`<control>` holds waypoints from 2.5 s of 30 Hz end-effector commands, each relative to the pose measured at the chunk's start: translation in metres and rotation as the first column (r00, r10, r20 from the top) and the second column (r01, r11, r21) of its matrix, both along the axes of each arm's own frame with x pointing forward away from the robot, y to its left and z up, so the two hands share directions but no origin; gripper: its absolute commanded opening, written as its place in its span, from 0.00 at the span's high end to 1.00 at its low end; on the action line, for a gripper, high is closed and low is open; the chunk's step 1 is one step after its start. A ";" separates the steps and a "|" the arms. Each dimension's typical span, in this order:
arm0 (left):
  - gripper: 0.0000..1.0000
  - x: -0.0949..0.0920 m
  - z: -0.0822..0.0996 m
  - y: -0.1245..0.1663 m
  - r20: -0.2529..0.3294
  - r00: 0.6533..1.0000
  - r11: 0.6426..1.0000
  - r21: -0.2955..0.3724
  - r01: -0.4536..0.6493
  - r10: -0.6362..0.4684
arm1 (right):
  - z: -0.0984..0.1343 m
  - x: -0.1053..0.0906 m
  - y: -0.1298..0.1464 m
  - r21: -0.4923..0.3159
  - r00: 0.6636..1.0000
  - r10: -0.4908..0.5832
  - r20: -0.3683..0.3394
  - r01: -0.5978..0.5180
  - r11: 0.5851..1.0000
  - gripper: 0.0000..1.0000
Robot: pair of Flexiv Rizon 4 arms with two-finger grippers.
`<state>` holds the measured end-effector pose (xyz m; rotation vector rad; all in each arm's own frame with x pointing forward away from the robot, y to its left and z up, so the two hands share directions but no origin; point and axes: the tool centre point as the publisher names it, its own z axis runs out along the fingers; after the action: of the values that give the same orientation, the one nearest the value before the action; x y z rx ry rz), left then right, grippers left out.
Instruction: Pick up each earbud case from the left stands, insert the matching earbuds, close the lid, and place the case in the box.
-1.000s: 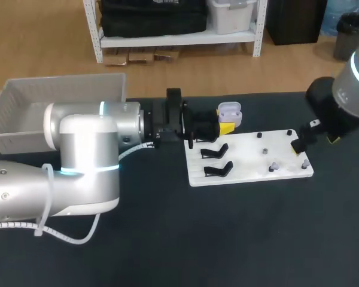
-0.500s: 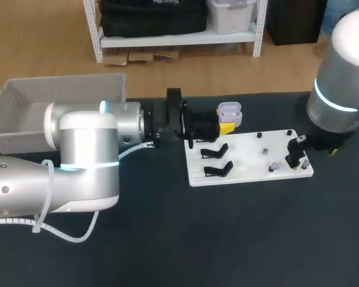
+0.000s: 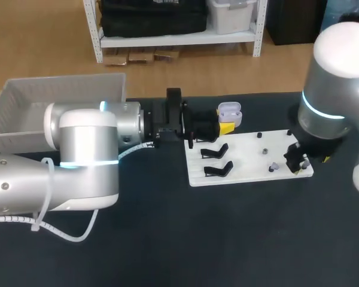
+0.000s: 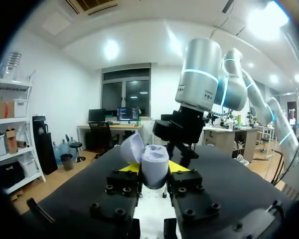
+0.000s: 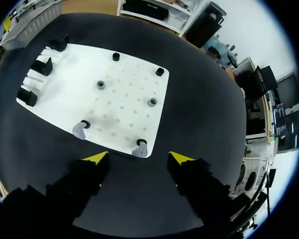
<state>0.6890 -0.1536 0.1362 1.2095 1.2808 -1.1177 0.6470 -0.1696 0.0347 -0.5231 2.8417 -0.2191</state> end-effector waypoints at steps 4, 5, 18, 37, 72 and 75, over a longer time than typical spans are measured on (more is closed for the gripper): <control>1.00 -0.001 -0.001 0.000 0.004 1.000 1.000 -0.006 -0.006 0.006 | -0.004 0.005 0.001 -0.010 1.000 0.008 -0.013 -0.008 1.000 0.53; 1.00 -0.001 -0.001 0.000 0.004 1.000 1.000 -0.006 -0.006 0.006 | -0.004 0.005 0.001 -0.012 1.000 0.007 -0.014 -0.007 1.000 0.53; 1.00 -0.001 -0.001 0.000 0.004 1.000 1.000 -0.006 -0.006 0.006 | -0.012 0.006 -0.005 -0.011 0.999 -0.027 -0.023 0.027 1.000 0.60; 1.00 -0.001 -0.001 0.000 0.004 1.000 1.000 -0.006 -0.006 0.006 | -0.014 0.012 -0.002 -0.022 0.999 -0.042 -0.013 0.042 0.999 0.72; 1.00 -0.001 -0.001 0.000 0.004 1.000 1.000 -0.006 -0.006 0.006 | 0.083 -0.033 0.020 -0.025 0.992 -0.099 -0.073 0.098 0.995 1.00; 1.00 -0.001 -0.001 0.000 0.004 1.000 1.000 -0.006 -0.006 0.006 | 0.101 -0.044 0.031 0.004 0.992 -0.096 -0.079 0.097 0.995 1.00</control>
<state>0.6893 -0.1535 0.1367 1.2119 1.2829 -1.1192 0.6174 -0.1435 0.1046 -0.3998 2.9437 -0.2225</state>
